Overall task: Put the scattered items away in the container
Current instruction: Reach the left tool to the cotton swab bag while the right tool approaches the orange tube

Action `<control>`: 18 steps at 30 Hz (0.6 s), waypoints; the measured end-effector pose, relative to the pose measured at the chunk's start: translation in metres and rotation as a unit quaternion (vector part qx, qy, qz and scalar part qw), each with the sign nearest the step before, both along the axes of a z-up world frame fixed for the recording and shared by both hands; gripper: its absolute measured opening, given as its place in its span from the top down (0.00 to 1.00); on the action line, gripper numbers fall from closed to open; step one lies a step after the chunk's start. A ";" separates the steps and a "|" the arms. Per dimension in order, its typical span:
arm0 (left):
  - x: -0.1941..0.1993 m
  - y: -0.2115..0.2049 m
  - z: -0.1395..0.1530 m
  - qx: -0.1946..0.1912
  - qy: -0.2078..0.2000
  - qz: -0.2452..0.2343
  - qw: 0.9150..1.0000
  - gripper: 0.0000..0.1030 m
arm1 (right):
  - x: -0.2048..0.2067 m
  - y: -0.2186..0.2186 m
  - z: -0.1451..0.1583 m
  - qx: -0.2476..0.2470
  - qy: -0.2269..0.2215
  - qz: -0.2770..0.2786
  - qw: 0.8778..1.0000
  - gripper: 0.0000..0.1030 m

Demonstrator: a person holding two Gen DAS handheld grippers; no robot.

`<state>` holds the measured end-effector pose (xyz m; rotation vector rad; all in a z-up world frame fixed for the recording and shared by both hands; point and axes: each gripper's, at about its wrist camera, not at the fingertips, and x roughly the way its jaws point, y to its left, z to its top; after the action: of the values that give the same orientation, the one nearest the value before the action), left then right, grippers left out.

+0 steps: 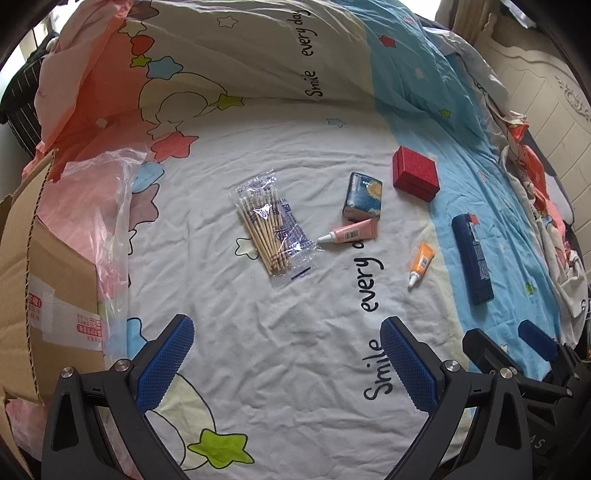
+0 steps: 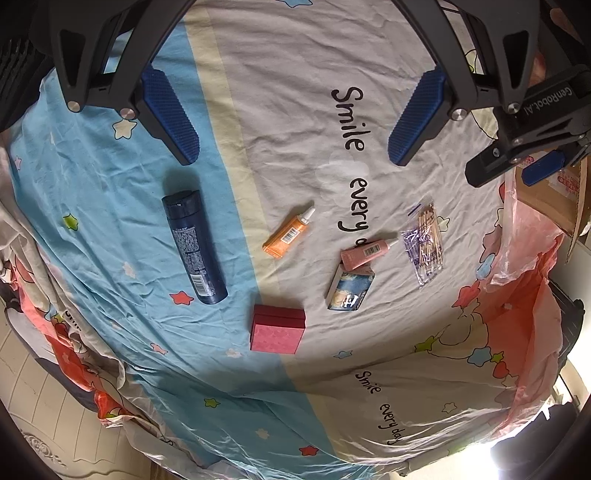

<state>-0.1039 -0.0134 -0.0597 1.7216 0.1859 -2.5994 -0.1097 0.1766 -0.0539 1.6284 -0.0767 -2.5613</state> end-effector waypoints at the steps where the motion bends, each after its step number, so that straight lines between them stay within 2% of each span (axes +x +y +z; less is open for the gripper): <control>1: -0.004 -0.002 -0.001 0.005 -0.001 0.005 1.000 0.00 | -0.002 -0.001 -0.001 0.000 0.001 0.001 1.000 0.00; 18: -0.055 -0.012 -0.031 0.018 -0.006 0.026 0.999 0.00 | -0.058 -0.013 -0.024 -0.017 -0.009 0.010 1.000 0.01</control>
<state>-0.1590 -0.0256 -0.0903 1.7185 0.2738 -2.5641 -0.1674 0.1632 -0.0783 1.6306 -0.1053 -2.5171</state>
